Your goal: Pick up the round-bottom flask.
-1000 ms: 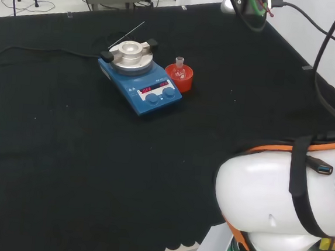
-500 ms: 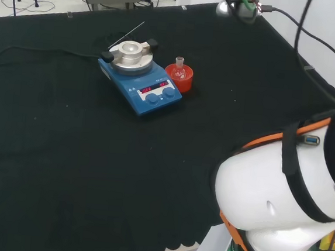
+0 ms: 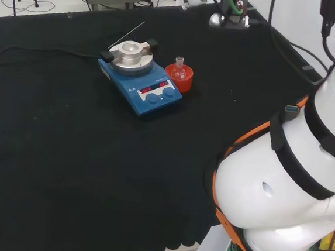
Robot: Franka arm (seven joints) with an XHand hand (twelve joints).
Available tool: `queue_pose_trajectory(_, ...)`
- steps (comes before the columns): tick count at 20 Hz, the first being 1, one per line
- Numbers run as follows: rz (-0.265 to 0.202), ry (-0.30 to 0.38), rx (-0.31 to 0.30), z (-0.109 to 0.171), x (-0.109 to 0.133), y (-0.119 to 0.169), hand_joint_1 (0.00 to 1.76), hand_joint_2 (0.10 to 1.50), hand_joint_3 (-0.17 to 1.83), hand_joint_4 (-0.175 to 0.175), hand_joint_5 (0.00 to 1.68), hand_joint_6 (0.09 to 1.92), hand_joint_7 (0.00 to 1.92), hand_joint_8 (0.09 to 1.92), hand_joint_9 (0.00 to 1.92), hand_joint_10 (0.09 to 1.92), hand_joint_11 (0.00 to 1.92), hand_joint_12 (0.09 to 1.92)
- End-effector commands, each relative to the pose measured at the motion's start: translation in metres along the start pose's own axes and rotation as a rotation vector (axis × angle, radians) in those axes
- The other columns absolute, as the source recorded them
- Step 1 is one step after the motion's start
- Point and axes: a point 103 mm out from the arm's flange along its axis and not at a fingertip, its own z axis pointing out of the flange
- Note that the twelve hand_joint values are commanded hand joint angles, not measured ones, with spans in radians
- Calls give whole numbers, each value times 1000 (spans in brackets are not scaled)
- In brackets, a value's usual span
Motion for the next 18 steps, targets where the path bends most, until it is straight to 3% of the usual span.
queue_pose_trajectory(1, -7, 39, -34, 29, -12, 44, 235, 1205, 205, -15, 336, 87, 165, 476, 206, 640, 0, 1023)
queue_pose_trajectory(6, -29, 60, -13, 57, -16, 58, 441, 1084, 154, -18, 371, 87, 203, 497, 252, 651, 0, 1062)
queue_pose_trajectory(9, -26, 112, 8, 76, -19, 66, 552, 1022, 134, -20, 383, 87, 232, 510, 282, 654, 0, 1089)
queue_pose_trajectory(18, -26, 177, 56, 124, -19, 91, 650, 964, 135, -30, 423, 87, 295, 540, 354, 661, 0, 1131)
